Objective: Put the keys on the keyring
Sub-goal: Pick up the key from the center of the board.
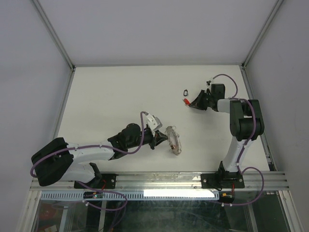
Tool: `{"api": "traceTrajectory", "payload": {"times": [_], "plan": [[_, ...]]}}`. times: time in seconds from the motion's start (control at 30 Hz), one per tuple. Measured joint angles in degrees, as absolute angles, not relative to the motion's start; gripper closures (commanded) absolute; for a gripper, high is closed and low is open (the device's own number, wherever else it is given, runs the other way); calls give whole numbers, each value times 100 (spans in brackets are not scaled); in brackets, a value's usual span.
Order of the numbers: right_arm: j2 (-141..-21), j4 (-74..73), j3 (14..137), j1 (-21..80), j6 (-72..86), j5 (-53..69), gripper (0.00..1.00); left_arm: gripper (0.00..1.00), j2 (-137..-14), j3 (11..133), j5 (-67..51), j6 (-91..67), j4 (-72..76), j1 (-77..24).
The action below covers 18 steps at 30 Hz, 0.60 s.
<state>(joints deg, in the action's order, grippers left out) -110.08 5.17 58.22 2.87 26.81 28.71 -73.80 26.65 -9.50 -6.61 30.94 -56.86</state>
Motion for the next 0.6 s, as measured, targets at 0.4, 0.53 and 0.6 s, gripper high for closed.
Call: {"api": "traceTrajectory", "payload": {"times": [0.4,0.53,0.6], "plan": [[-10221,550,5424,287,2703,3017,100,100,-7293,2665,-1007,-661,3076,-5649],[-9817,545,5269,287,2698,3085,100,100,-7236,2665,-1061,-659,3024,-5649],[-9605,532,5177,287,2698,3109,100,100,-7190,2665,-1063,-659,2980,-5649]]}}
